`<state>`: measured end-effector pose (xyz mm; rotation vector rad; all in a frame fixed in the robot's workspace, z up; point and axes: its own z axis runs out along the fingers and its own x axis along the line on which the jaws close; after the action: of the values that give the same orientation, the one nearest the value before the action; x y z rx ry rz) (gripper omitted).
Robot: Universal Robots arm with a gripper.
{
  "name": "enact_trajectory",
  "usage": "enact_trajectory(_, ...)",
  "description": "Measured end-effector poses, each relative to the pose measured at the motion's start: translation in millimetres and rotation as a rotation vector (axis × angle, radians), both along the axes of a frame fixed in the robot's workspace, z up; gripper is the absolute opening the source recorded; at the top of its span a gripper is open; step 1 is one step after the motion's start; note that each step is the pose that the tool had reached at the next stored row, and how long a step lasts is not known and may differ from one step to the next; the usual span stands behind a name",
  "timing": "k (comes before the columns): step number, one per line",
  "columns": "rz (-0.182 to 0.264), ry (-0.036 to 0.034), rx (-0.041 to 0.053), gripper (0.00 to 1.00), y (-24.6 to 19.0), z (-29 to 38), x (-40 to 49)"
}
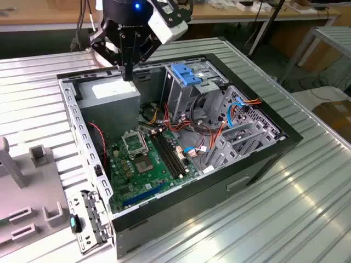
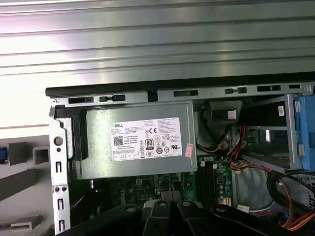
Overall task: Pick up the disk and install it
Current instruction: 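Reach for the disk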
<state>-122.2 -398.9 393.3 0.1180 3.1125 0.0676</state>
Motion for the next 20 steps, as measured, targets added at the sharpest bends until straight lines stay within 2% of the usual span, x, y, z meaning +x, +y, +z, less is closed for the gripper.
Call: enact_trajectory(20, 0.000, 0.0000, 0.0000, 0.11, -0.1, 0.0, -41.9)
